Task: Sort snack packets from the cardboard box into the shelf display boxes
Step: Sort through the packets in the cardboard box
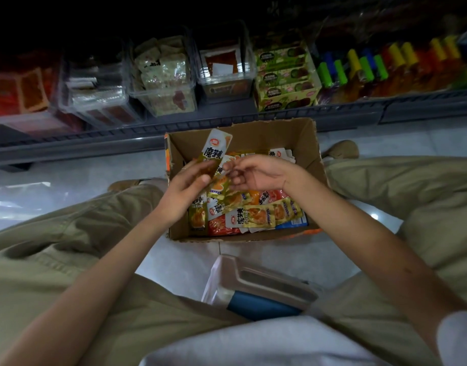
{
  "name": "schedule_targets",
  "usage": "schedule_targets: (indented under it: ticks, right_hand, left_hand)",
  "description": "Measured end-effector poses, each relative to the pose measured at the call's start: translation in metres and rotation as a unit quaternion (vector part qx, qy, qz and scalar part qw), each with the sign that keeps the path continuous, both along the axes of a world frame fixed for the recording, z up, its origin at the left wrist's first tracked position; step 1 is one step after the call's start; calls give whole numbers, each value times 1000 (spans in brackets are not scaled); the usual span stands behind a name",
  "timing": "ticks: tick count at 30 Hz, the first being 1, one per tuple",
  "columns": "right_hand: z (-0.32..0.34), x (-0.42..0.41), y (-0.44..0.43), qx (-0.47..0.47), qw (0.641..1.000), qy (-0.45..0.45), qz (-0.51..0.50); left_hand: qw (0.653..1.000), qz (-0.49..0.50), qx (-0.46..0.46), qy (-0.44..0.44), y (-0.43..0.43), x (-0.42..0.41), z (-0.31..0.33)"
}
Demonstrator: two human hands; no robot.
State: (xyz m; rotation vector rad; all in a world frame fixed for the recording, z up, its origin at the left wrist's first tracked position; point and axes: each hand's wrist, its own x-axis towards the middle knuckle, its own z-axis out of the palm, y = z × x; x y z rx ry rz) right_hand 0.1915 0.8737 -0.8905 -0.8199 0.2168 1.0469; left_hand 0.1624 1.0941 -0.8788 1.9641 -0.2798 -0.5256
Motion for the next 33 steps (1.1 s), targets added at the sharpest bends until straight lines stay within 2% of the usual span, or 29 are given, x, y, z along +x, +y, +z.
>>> schedule_targets:
  ticks: [5, 7, 10, 12, 15, 18, 21, 27, 33]
  right_hand:
    - [10, -1, 9, 88, 985, 64, -135]
    - [17, -1, 13, 92, 980, 41, -170]
    - [33, 1, 22, 105, 971, -28, -215]
    - [49, 3, 27, 68, 965, -103, -231]
    - [78, 6, 26, -78, 934, -232, -260]
    - [107, 15, 13, -228, 845, -370, -312]
    - [140, 27, 2, -301, 770, -464, -318]
    - [199, 39, -10, -307, 763, -495, -279]
    - [246, 58, -18, -309, 717, -548, -301]
  left_hand:
    - [994, -26, 56, -95, -14, 3, 14]
    - [989, -15, 55, -137, -17, 7, 17]
    - [989, 63, 15, -132, -21, 13, 28]
    - [986, 107, -12, -125, -25, 16, 42]
    - [983, 136, -60, -109, -31, 20, 68]
    - [978, 109, -83, -158, -34, 26, 94]
    - [969, 85, -139, -187, -41, 33, 119]
    - [956, 90, -200, -193, -69, 47, 158]
    - [934, 149, -205, -250, -93, 69, 185]
